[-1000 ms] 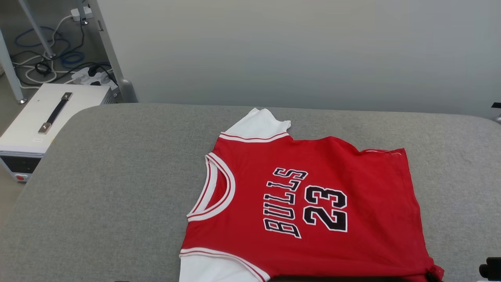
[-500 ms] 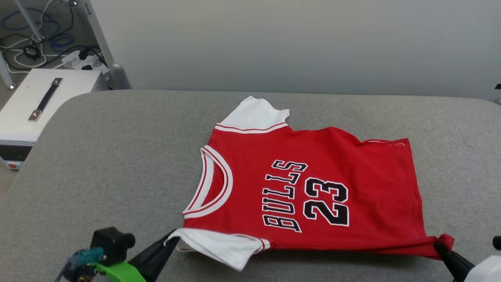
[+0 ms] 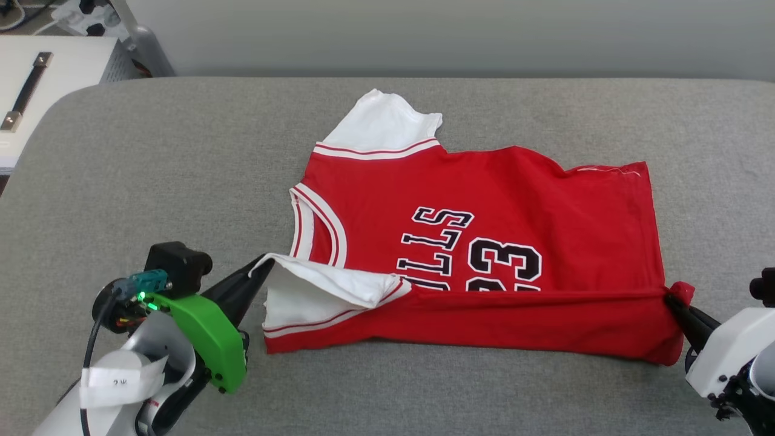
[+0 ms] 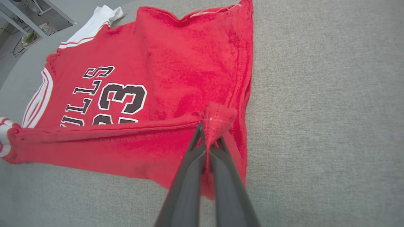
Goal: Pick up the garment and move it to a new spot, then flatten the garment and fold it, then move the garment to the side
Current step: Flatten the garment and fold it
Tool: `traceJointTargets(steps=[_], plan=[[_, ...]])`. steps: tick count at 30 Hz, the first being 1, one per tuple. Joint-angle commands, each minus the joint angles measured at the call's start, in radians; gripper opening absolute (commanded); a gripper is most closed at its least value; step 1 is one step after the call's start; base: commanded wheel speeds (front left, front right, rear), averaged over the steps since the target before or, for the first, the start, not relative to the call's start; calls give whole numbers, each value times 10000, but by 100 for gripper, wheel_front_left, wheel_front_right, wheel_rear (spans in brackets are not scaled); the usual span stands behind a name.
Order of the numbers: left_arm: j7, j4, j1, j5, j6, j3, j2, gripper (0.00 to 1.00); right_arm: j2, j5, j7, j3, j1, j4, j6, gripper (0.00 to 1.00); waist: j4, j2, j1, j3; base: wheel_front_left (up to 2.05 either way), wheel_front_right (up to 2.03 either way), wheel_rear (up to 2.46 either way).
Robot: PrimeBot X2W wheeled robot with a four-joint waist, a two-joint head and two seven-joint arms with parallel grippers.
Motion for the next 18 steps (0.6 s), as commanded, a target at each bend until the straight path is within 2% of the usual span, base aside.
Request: traceJointTargets(steps=[1,18], plan=[[33,220,-377,48,-36,-27,-73,0,60,-74,42,66,-284,158,-9,0,-148,0,0,483,0,0,0],[-239,3483,-2455,133,-56,-1462,-544,0,59,-468,-312,897,-1845,2077,-9,0,-274,0,0,1331,0,0,0]])
